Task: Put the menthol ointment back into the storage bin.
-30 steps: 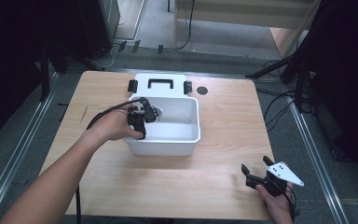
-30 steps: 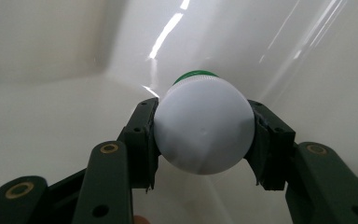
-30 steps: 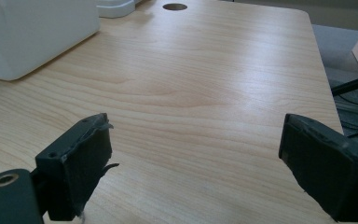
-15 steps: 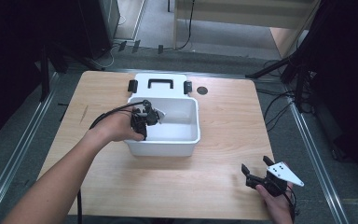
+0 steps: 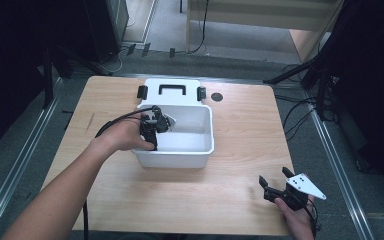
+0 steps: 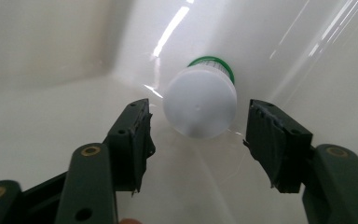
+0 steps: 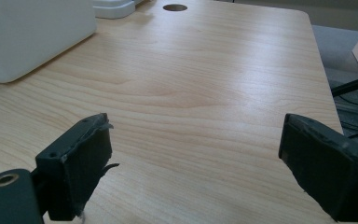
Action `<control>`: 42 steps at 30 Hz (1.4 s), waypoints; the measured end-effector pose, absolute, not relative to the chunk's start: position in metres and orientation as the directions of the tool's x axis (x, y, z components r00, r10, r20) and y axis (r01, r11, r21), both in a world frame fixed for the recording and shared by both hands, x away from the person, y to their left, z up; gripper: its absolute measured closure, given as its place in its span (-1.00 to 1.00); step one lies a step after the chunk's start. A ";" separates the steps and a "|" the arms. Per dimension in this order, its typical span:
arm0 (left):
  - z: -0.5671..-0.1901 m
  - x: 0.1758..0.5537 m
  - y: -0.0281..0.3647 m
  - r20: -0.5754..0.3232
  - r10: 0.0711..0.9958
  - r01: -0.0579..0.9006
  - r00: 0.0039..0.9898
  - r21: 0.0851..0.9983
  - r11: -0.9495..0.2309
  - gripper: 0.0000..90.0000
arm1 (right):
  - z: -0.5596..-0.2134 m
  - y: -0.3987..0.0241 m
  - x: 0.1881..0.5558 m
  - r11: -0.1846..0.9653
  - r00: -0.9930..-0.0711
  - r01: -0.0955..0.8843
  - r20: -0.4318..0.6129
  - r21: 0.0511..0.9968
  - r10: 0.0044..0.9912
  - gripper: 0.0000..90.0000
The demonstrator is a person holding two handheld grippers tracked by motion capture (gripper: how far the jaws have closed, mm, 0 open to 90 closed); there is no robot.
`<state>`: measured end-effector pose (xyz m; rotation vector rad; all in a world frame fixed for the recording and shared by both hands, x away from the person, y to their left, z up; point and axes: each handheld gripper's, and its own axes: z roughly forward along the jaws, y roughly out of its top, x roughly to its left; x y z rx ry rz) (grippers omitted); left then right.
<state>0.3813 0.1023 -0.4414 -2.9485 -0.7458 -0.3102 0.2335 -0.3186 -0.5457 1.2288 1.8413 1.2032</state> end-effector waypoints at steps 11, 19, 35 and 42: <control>-0.407 0.371 0.109 0.212 0.503 0.507 0.837 0.043 -0.861 -0.81 | -0.546 -0.319 0.234 0.160 -0.382 0.368 -0.008 0.916 0.924 -0.79; -0.387 0.368 0.125 0.208 0.536 0.531 0.818 0.086 -0.843 -1.00 | -0.546 -0.319 0.234 0.157 -0.381 0.371 -0.004 0.915 0.924 -0.79; -0.376 0.350 0.180 0.214 0.612 0.596 0.762 0.140 -0.791 -1.00 | -0.546 -0.318 0.234 0.163 -0.380 0.375 -0.009 0.913 0.925 -0.79; -0.387 0.340 0.205 0.193 0.643 0.625 0.741 0.153 -0.766 -1.00 | -0.546 -0.318 0.234 0.161 -0.378 0.378 -0.007 0.912 0.926 -0.79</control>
